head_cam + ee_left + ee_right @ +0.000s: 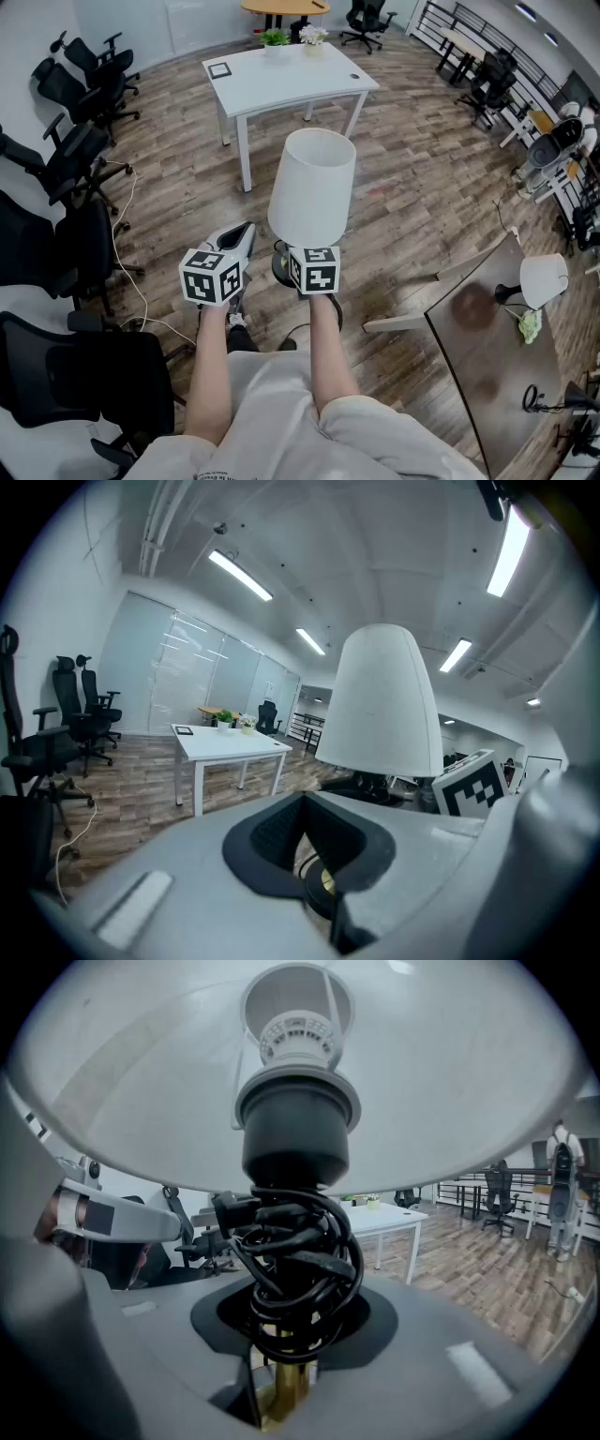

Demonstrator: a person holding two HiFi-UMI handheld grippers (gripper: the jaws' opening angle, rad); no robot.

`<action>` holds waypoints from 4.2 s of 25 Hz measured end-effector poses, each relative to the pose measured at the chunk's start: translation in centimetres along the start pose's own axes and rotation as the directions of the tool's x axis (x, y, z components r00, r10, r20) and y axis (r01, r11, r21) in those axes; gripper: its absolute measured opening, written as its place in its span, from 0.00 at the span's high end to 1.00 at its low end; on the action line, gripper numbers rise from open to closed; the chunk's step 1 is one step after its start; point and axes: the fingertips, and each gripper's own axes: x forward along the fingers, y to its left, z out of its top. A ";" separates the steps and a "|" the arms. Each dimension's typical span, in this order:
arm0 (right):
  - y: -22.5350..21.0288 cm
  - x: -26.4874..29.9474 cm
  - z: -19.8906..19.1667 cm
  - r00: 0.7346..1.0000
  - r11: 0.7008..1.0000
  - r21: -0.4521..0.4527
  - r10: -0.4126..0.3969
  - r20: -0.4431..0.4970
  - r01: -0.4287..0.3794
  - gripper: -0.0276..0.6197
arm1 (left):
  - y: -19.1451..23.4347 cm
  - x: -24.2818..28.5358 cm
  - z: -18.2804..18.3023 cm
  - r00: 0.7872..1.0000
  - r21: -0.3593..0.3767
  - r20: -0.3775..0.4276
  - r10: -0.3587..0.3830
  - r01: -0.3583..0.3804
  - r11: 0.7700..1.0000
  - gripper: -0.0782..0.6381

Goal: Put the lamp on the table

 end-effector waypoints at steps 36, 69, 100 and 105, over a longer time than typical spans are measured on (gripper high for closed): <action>4.2 16.4 9.2 0.976 0.984 0.042 -0.179 0.126 0.175 0.72 | 18.7 6.7 7.7 0.981 0.056 -0.040 -0.189 0.191 0.980 0.89; -3.5 35.5 20.5 0.986 1.000 0.015 -0.025 0.167 0.023 0.73 | 28.5 22.6 20.5 0.997 0.131 0.002 -0.075 0.075 0.989 0.89; -18.0 45.3 24.5 0.986 0.999 0.020 0.040 0.162 -0.044 0.73 | 30.5 36.8 25.0 0.998 0.140 -0.027 0.058 -0.054 0.989 0.89; -18.7 45.7 24.2 0.988 0.999 0.031 0.035 0.153 -0.040 0.73 | 30.9 37.6 24.9 0.997 0.136 -0.048 0.057 -0.050 0.989 0.89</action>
